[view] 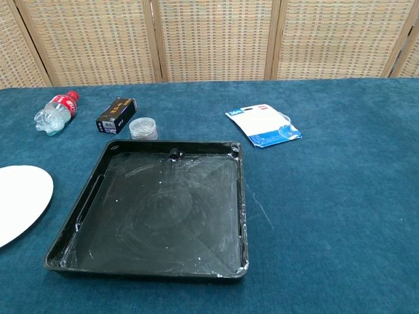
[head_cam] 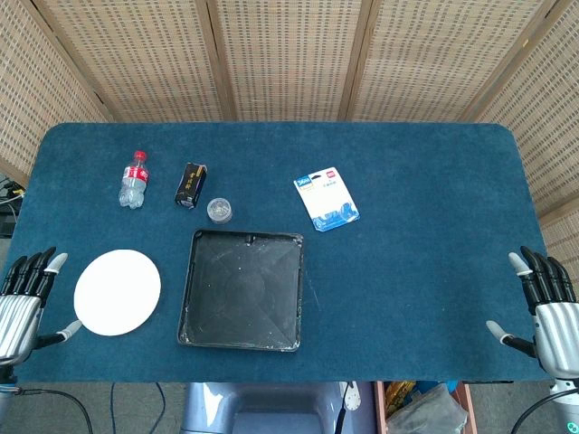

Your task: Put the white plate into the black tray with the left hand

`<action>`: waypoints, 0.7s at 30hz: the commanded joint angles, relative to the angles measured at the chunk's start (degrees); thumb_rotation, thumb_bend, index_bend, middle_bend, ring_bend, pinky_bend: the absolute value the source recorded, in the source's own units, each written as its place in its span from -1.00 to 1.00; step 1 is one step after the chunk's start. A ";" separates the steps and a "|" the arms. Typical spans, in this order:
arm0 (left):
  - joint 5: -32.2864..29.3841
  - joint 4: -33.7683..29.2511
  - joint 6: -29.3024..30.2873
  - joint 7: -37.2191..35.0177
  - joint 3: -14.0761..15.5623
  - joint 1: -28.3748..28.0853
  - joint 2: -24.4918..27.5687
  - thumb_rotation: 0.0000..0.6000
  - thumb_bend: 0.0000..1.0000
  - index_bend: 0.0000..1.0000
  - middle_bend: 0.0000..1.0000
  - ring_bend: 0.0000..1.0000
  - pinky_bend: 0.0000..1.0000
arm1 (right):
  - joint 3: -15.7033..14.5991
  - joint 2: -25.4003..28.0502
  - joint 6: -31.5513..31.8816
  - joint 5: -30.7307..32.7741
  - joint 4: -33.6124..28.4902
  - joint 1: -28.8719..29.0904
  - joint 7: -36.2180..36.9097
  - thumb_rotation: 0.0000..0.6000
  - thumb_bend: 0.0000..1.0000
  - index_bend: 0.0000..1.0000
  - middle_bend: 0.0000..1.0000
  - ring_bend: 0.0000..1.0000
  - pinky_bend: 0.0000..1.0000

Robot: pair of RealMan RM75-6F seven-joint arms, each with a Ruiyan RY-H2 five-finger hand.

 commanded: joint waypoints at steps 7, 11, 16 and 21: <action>-0.19 0.27 -1.64 1.22 0.96 -0.14 -0.26 1.00 -1.00 -1.00 -1.00 -1.00 -1.00 | -0.11 0.14 0.02 0.01 0.09 -0.10 0.40 1.00 -1.00 -1.00 -1.00 -1.00 -1.00; -0.70 3.62 -3.84 2.28 2.30 -0.19 -2.35 1.00 -1.00 -1.00 -1.00 -1.00 -1.00 | -0.10 0.21 0.25 -0.28 -0.28 -0.13 0.32 1.00 -1.00 -1.00 -1.00 -1.00 -1.00; 0.24 15.75 -5.20 -1.95 3.29 -0.32 -11.05 1.00 -0.96 -1.00 -1.00 -1.00 -1.00 | -0.40 0.00 -0.54 -0.57 -0.20 0.19 -0.17 1.00 -1.00 -1.00 -1.00 -1.00 -1.00; 1.71 31.39 -4.86 -12.57 4.38 0.16 -21.73 1.00 -0.38 -1.00 -1.00 -1.00 -1.00 | -0.75 -0.09 -0.98 -1.23 -0.26 0.44 -0.35 1.00 -1.00 -1.00 -1.00 -1.00 -1.00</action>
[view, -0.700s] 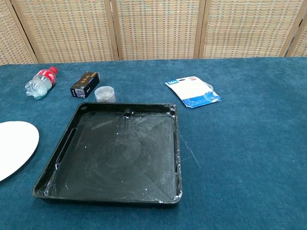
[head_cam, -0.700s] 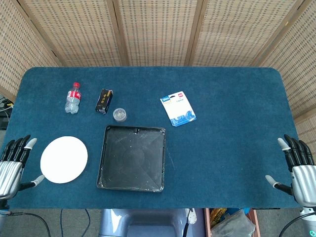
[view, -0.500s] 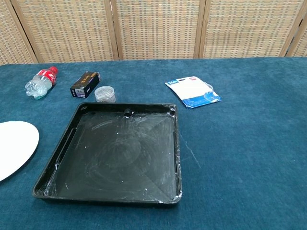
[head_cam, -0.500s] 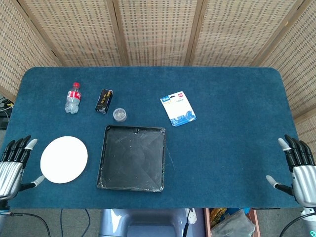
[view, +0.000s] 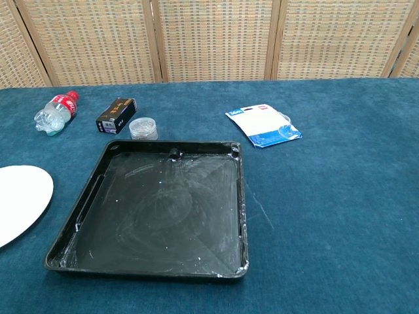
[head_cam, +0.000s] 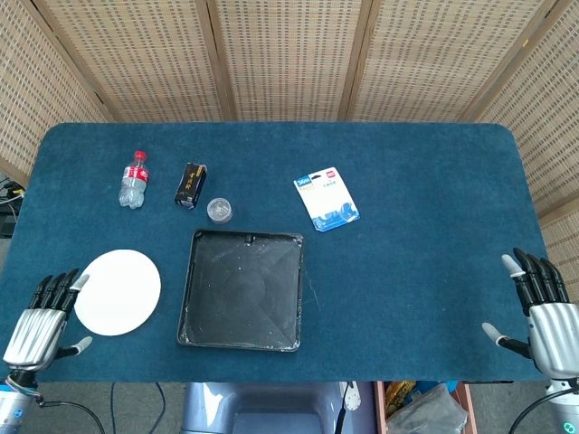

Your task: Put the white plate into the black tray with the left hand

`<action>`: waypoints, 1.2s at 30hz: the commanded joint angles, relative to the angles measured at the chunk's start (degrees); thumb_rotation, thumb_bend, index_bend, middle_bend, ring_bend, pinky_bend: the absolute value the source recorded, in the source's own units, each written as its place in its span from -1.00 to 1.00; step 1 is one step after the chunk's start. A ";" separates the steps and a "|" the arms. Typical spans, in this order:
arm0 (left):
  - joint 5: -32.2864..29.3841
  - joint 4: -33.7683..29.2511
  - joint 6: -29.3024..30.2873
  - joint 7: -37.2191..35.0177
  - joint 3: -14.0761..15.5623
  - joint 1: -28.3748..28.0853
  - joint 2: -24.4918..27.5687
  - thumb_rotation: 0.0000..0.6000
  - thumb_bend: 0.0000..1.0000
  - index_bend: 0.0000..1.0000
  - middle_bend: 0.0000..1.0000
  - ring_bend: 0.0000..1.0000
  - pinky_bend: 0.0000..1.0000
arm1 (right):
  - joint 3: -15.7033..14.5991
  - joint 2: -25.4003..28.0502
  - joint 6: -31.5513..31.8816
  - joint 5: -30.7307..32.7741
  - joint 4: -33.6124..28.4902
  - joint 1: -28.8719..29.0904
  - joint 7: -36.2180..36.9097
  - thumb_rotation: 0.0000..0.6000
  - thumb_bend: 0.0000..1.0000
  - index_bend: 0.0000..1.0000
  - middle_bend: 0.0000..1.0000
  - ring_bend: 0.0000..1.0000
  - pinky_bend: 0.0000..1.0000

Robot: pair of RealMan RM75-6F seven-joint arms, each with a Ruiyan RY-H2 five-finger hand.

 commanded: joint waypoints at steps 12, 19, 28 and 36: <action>1.94 26.47 -1.68 -12.40 2.92 0.81 -18.43 1.00 -0.21 -1.00 -1.00 -1.00 -1.00 | -0.20 0.42 0.24 -0.28 -0.13 -0.07 1.17 1.00 -1.00 -1.00 -1.00 -1.00 -1.00; 2.05 29.25 -1.09 -13.37 3.00 1.00 -20.05 1.00 -0.21 -1.00 -1.00 -1.00 -1.00 | -0.18 0.69 0.19 -0.12 -0.11 -0.04 1.94 1.00 -1.00 -1.00 -1.00 -1.00 -1.00; 0.42 30.83 -2.86 -12.80 1.74 0.16 -21.63 1.00 -0.22 -1.00 -1.00 -1.00 -1.00 | -0.16 0.91 0.07 0.06 -0.10 0.02 2.52 1.00 -1.00 -1.00 -1.00 -1.00 -1.00; -1.45 30.00 -4.87 -13.96 0.10 -1.28 -21.23 1.00 -0.22 -0.98 -1.00 -1.00 -1.00 | 0.07 1.13 -0.49 0.81 -0.04 0.28 3.23 1.00 -1.00 -1.00 -1.00 -1.00 -1.00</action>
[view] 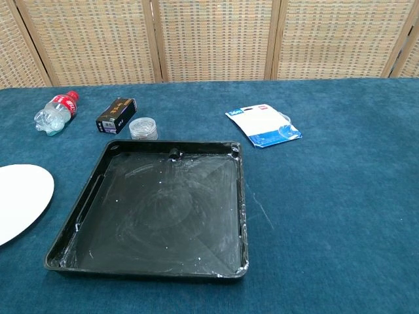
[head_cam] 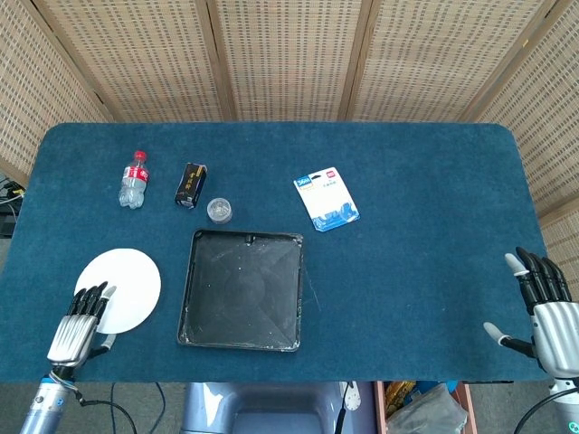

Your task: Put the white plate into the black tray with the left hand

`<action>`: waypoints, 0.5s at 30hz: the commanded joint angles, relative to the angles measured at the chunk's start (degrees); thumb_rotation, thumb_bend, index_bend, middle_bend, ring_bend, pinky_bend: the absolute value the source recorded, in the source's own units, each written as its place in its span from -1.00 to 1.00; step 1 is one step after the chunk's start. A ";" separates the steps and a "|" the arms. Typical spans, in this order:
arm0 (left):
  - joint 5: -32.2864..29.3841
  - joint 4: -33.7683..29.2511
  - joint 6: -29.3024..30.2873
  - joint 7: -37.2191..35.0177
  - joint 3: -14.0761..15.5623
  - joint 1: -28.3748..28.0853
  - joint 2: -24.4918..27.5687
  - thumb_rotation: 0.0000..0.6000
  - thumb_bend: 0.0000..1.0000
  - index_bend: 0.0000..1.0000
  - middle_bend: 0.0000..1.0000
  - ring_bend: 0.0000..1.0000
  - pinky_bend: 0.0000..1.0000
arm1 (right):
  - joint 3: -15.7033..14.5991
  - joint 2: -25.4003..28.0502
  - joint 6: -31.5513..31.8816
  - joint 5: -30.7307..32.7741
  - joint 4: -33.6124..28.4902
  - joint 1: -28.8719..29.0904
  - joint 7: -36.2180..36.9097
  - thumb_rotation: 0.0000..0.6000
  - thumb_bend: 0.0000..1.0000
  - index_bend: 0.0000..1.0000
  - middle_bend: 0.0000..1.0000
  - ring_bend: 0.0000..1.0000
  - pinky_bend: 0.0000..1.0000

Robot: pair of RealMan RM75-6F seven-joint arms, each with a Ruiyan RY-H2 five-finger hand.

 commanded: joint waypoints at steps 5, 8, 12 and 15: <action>-0.77 -1.32 -0.67 0.05 -0.53 -0.64 0.46 1.00 -0.22 -0.63 -1.00 -1.00 -1.00 | -0.02 0.10 -0.15 0.09 -0.03 0.07 0.27 1.00 -1.00 -1.00 -1.00 -1.00 -1.00; -0.80 -1.74 -0.29 -0.28 -0.64 -0.68 0.61 1.00 -0.21 -0.40 -1.00 -1.00 -1.00 | -0.03 0.11 -0.07 0.04 -0.03 0.05 0.31 1.00 -1.00 -1.00 -1.00 -1.00 -1.00; -1.00 -2.13 0.03 -0.46 -0.77 -0.67 0.76 1.00 -0.16 -0.28 -1.00 -1.00 -1.00 | -0.13 0.10 -0.02 -0.15 -0.09 0.03 0.28 1.00 -1.00 -1.00 -1.00 -1.00 -1.00; -0.75 -2.15 1.13 -1.40 -1.00 -0.66 0.65 1.00 -0.14 -0.20 -1.00 -1.00 -1.00 | -0.16 0.07 -0.06 -0.17 -0.07 0.05 0.25 1.00 -1.00 -1.00 -1.00 -1.00 -1.00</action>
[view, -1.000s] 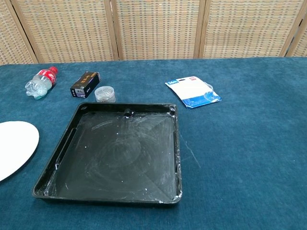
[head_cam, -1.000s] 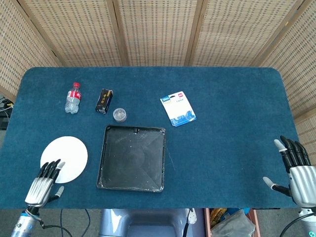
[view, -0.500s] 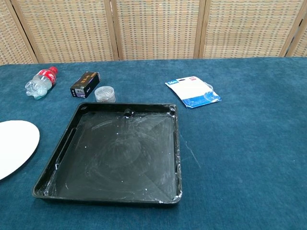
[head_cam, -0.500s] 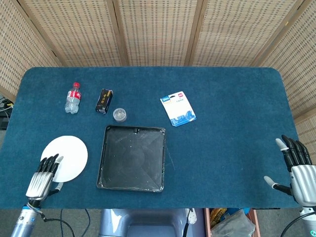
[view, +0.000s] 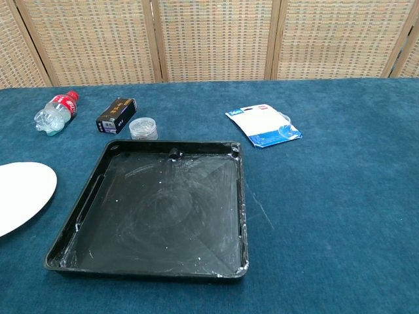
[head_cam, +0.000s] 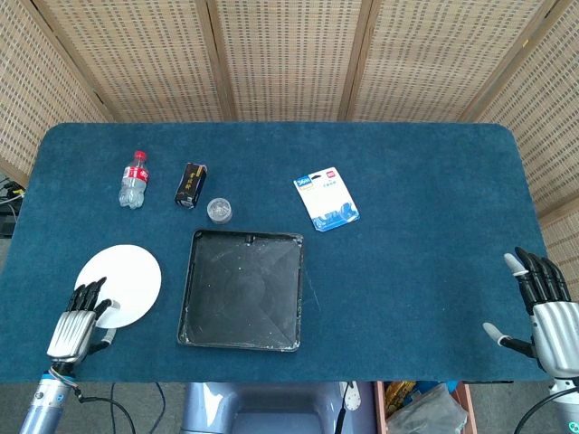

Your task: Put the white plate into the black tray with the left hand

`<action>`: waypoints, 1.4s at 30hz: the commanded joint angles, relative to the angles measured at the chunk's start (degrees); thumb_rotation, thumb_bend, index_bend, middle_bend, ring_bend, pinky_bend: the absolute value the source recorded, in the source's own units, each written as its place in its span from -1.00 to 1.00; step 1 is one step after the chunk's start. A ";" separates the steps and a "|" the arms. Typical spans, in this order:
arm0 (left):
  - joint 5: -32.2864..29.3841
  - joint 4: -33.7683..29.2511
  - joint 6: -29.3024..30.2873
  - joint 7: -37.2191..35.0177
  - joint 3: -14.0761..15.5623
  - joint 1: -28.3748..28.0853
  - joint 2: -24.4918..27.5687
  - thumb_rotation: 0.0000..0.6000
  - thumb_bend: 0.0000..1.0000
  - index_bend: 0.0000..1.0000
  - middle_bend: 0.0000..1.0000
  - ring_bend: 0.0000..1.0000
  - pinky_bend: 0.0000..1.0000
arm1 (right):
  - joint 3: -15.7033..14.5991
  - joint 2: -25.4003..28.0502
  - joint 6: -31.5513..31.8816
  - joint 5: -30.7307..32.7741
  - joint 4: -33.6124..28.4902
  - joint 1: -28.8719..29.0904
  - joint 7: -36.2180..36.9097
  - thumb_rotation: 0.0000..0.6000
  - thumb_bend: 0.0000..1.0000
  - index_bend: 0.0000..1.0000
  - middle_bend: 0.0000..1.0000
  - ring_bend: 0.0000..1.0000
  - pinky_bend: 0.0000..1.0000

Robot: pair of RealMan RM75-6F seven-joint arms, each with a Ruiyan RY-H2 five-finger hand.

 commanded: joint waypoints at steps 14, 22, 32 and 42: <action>-0.09 -2.40 5.92 -7.52 -4.19 -1.27 0.78 1.00 -0.05 0.26 -1.00 -1.00 -1.00 | -0.16 -0.08 -0.13 -0.18 -0.03 0.06 -0.09 1.00 -1.00 -1.00 -1.00 -1.00 -1.00; 0.82 -6.96 11.29 -10.31 -7.84 -2.82 2.67 1.00 -0.05 0.36 -1.00 -1.00 -1.00 | -0.23 -0.30 -0.25 -0.25 -0.17 0.12 -0.52 1.00 -1.00 -1.00 -1.00 -1.00 -1.00; 5.99 -23.92 15.37 -4.94 -12.44 -7.91 9.51 1.00 -0.04 0.38 -1.00 -1.00 -1.00 | -0.12 -0.59 -0.66 0.19 -0.15 0.30 -1.13 1.00 -1.00 -1.00 -1.00 -1.00 -1.00; 11.75 -30.11 9.75 3.81 -10.16 -14.28 5.24 1.00 -0.04 0.38 -1.00 -1.00 -1.00 | 0.03 -1.10 -0.96 0.70 -0.15 0.41 -2.33 1.00 -1.00 -1.00 -1.00 -1.00 -1.00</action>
